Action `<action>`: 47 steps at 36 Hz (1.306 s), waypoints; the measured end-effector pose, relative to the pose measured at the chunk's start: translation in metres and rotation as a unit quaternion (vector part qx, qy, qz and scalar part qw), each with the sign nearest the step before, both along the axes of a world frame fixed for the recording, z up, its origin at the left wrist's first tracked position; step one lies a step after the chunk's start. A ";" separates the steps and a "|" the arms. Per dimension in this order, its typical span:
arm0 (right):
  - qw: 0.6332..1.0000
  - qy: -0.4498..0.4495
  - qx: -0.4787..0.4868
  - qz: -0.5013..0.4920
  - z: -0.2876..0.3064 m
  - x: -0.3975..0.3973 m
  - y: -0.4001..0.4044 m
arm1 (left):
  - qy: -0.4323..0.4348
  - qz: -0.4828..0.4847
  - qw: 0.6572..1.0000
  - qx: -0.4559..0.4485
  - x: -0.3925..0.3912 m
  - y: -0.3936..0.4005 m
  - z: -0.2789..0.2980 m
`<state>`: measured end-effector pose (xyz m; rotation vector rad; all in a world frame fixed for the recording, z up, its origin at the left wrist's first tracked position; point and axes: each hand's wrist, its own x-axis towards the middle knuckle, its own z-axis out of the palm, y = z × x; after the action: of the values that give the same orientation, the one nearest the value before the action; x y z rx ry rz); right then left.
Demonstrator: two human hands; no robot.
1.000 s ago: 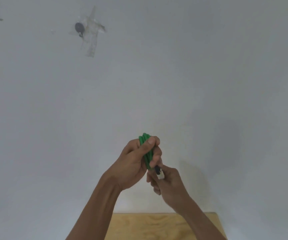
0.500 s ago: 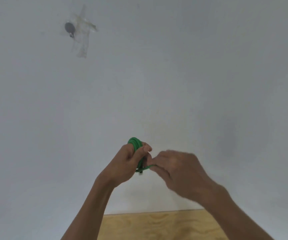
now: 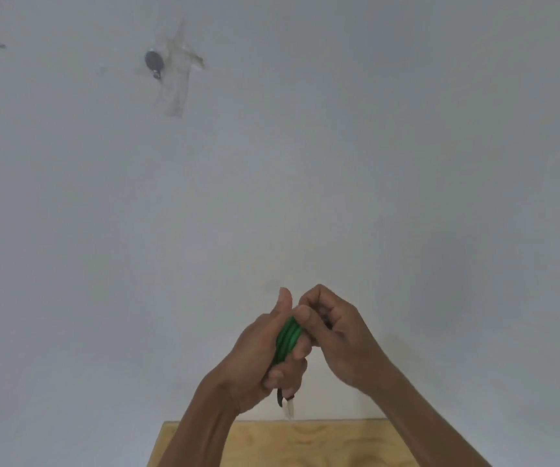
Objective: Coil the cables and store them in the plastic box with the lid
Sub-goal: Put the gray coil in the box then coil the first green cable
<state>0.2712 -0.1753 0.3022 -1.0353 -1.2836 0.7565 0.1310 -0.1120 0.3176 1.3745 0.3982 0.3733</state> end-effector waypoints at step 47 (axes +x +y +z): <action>0.953 -0.114 0.000 -0.281 -0.001 -0.048 0.025 | -0.047 0.310 0.941 0.127 0.018 0.016 -0.007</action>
<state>0.2235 -0.1501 0.3010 -1.4336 -1.0946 0.2048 0.1487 -0.0960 0.3106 1.4525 0.7231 1.0370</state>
